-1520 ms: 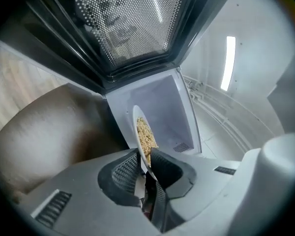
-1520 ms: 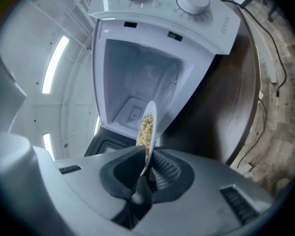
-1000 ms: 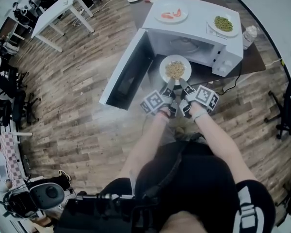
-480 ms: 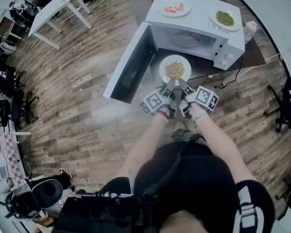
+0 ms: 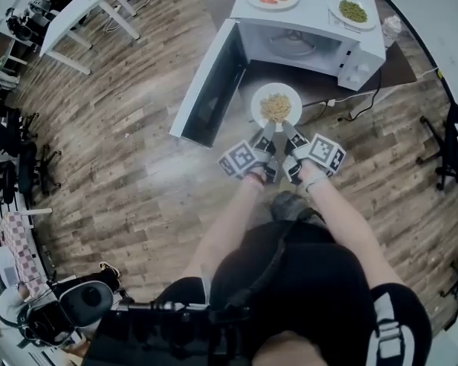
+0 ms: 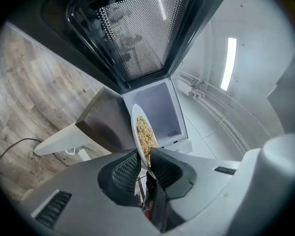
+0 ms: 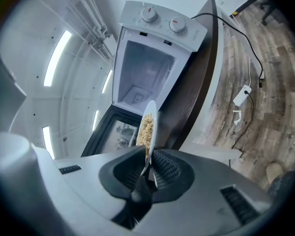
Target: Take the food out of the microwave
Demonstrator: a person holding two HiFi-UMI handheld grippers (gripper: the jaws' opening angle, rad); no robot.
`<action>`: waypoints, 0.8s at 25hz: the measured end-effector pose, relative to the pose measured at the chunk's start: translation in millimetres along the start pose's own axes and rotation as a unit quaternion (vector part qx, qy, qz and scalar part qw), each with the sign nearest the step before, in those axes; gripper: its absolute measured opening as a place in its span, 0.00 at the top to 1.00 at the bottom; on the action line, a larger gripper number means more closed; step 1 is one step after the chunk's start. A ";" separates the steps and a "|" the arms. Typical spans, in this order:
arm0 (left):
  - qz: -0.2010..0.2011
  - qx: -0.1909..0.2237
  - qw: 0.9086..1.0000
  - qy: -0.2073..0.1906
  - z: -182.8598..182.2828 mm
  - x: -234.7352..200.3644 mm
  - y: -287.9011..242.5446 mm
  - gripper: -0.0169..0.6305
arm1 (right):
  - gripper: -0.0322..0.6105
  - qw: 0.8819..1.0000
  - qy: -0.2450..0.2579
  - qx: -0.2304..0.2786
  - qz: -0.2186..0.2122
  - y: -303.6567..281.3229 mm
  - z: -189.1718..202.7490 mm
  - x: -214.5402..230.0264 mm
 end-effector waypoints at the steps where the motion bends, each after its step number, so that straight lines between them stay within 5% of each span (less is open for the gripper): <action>1: 0.001 -0.001 1.000 0.000 1.4 -0.3 3.3 0.88 | 0.89 1.000 0.000 0.001 0.001 2.2 3.2 -1.1; 20: 0.010 -0.019 1.000 0.007 26.8 -12.2 58.2 0.89 | 0.89 1.000 -0.003 0.017 0.009 37.3 56.5 -15.9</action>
Point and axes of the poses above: the fingertips, and each gripper's own axes: y backward along the fingers, x to its right, z out of its underside, the point moved 6 cm from there along y, backward along the fingers, and after that the axes turned 11 degrees about -z, right-handed, at the moved point
